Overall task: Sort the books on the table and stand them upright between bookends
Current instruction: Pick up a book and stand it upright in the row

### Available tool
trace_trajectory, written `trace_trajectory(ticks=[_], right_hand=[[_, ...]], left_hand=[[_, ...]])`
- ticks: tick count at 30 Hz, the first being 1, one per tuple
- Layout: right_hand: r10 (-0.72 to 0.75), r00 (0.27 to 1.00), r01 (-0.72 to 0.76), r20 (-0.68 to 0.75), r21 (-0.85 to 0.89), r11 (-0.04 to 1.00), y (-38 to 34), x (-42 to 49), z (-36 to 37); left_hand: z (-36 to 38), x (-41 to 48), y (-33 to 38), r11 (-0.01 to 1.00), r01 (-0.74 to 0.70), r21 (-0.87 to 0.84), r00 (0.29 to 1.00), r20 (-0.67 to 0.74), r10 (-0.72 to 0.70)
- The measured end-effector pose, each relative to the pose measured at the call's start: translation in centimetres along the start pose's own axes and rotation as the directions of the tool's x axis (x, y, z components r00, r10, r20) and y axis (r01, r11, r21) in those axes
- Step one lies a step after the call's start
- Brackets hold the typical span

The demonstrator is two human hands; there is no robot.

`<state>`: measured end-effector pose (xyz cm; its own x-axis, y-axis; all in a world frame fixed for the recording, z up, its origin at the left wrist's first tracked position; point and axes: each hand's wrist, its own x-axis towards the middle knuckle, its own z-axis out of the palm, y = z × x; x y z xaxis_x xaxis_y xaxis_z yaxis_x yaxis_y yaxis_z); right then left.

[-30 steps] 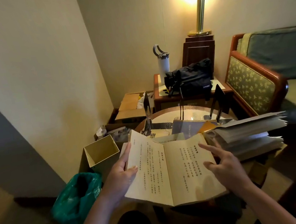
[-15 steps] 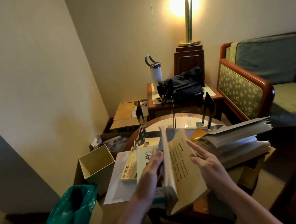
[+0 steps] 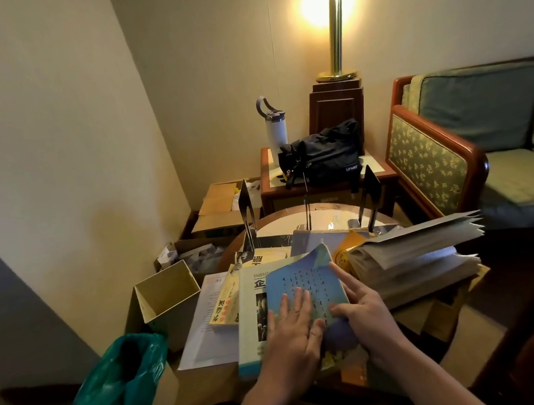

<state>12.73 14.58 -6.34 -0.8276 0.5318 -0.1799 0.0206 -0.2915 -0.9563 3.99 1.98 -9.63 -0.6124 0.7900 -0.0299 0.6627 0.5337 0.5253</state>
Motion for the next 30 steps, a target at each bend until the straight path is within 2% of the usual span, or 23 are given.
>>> trace_trajectory(ticks=[2,4,5,7,10,12,17,25,30], right_hand=[[-0.029,0.999,0.031,0.022,-0.097,0.995,0.9,0.9,0.9],[-0.132,0.990,0.137,0.040,-0.398,0.907,1.7,1.9,1.7],[-0.173,0.983,0.176,0.061,-0.571,0.802,2.0,2.4,2.0],[-0.202,0.970,0.225,0.138,-0.826,0.516,2.6,3.2,2.6],[-0.128,0.950,0.303,0.286,-0.943,0.139,3.6,3.7,2.9],[-0.085,0.945,0.318,0.316,-0.948,0.020,4.5,4.1,2.8],[-0.060,0.938,0.336,0.341,-0.938,-0.083,5.1,4.9,2.1],[-0.074,0.948,0.308,0.309,-0.951,-0.024,5.5,5.7,2.0],[-0.114,0.965,0.234,0.238,-0.971,-0.042,5.7,7.0,2.9]], left_hand=[[-0.4,0.3,-1.4,0.996,0.034,0.084,0.999,-0.023,-0.032],[-0.6,0.6,-3.0,0.980,0.071,0.188,0.998,-0.016,-0.069],[-0.8,0.6,-3.6,0.972,0.079,0.223,0.997,-0.016,-0.077],[-1.0,0.6,-4.3,0.964,0.077,0.254,0.997,-0.016,-0.076],[-1.2,0.7,-4.5,0.969,0.061,0.237,0.998,-0.040,-0.053],[-1.3,1.1,-4.6,0.967,0.064,0.245,0.997,-0.051,-0.053],[-1.8,3.4,-5.2,0.933,0.080,0.350,0.997,-0.010,-0.082],[-1.7,7.2,-6.2,0.922,0.073,0.381,0.997,-0.012,-0.074],[-1.6,7.0,-6.7,0.940,0.037,0.339,0.999,-0.001,-0.039]])
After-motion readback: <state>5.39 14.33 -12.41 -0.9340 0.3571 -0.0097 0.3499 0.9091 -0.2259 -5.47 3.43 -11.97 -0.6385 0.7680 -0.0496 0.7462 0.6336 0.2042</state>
